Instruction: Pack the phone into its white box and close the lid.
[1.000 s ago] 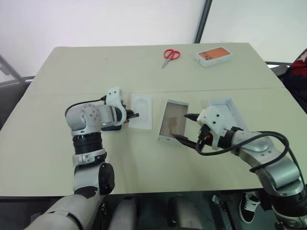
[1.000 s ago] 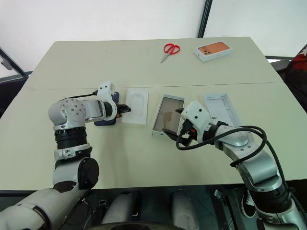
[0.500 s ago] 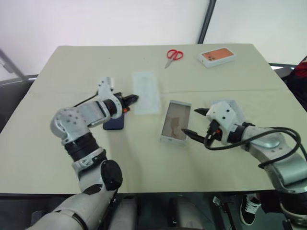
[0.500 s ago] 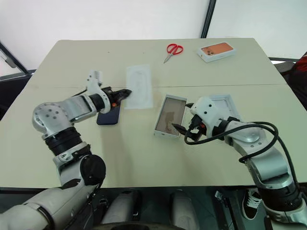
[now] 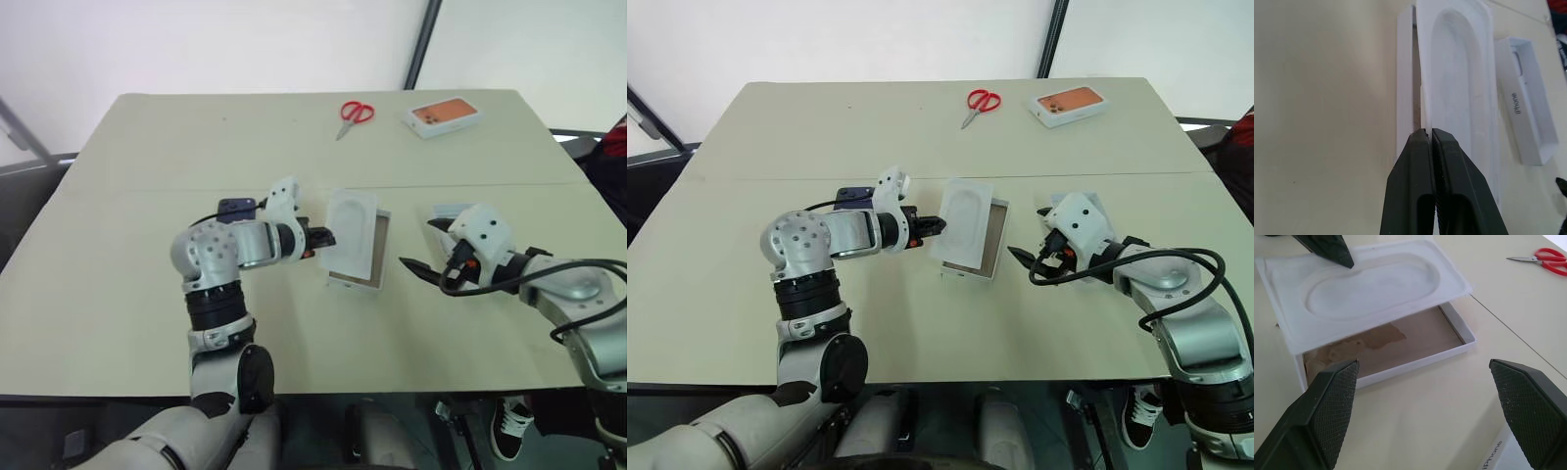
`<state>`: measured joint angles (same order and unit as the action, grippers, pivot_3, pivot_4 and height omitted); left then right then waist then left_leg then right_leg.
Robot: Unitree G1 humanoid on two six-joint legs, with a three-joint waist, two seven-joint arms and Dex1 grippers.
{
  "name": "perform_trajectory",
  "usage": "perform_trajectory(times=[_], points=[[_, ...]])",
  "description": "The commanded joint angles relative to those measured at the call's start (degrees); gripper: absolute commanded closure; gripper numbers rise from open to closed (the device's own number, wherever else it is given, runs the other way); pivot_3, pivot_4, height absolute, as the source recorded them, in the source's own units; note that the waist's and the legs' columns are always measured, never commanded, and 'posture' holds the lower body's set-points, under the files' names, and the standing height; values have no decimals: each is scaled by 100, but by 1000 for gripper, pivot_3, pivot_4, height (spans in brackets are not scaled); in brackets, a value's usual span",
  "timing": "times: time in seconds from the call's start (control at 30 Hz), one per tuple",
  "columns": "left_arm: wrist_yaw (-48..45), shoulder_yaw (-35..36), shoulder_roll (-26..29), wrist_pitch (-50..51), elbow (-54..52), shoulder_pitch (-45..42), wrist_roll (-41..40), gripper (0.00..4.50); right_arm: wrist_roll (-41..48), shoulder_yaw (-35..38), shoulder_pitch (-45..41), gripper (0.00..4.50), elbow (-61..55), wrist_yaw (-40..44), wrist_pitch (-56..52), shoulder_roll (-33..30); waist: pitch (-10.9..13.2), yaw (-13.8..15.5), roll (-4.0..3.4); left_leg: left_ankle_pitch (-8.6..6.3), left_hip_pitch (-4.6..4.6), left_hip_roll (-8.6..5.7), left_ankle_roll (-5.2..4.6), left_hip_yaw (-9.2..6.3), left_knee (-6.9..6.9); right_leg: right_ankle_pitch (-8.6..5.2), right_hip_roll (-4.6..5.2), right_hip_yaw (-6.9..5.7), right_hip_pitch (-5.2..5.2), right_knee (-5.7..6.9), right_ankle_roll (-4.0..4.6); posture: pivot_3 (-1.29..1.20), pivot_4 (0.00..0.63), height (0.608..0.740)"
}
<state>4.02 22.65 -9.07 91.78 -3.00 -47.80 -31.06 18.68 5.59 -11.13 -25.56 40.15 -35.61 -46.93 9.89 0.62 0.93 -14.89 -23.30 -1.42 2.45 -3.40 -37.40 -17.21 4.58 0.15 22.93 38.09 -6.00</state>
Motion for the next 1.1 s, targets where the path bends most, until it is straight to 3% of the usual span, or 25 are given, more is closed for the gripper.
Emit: perform_trajectory(times=[0.03, 0.3, 0.4, 0.63, 0.77, 0.9, 1.0, 1.1], points=[[-60, -162, -158, -114, 49, -133, 103, 4476, -34, 128, 4, 0, -169, -17, 117, -16, 0, 3, 0, 0, 0, 0, 0, 0, -1, 0, 1, 0, 0, 0, 0, 0, 150, 740], [-139, -321, -267, -326, 305, -229, 187, 4476, -81, 43, -3, 0, -175, -51, 118, 61, 0, -2, 0, 4, 0, -1, 7, 0, -1, 0, 2, -1, 0, 0, 0, 0, 150, 740], [-217, -375, -275, -406, 319, -217, 143, 3519, -83, 9, 7, 0, -200, -58, 114, 78, 0, 2, 0, 4, 0, 0, 7, -1, 0, 0, 1, -1, 0, 0, 0, 0, 150, 740], [-475, -294, -196, -339, 217, -203, -15, 40, -66, -76, -75, 0, -238, -79, 73, 134, 0, -2, 0, 5, 0, -1, 9, -1, 0, 0, 1, -1, 0, 0, 0, 0, 150, 740], [-589, -141, -89, -295, 108, -210, -95, 40, -44, -158, -198, 0, -260, -115, 20, 193, 0, -14, 0, 5, 0, 0, 9, -1, 0, 0, 1, -1, 0, 0, 0, 0, 150, 740], [-1138, 20, 1083, -359, -386, 37, -284, 0, -134, -878, -1108, 1256, -54, -398, -593, 685, -2, -187, -6, 15, 4, 5, 26, 2, 8, 0, -8, 4, 8, 10, 1, 0, 150, 740], [-1545, -513, 1835, -932, -612, 366, -171, 0, -299, -1243, -1559, 2853, 217, -590, -946, 939, -2, -160, -7, 27, 8, 14, 48, -1, 25, 0, -17, 5, 17, 11, 2, 0, 150, 740], [-2291, -1499, 2972, -2343, -1140, 1108, 340, 0, -691, -1657, -2193, 4432, 832, -1041, -1305, 1395, -2, -147, -7, 28, 2, 14, 48, 1, 22, 0, -8, 8, 20, 8, 2, 0, 150, 740]])
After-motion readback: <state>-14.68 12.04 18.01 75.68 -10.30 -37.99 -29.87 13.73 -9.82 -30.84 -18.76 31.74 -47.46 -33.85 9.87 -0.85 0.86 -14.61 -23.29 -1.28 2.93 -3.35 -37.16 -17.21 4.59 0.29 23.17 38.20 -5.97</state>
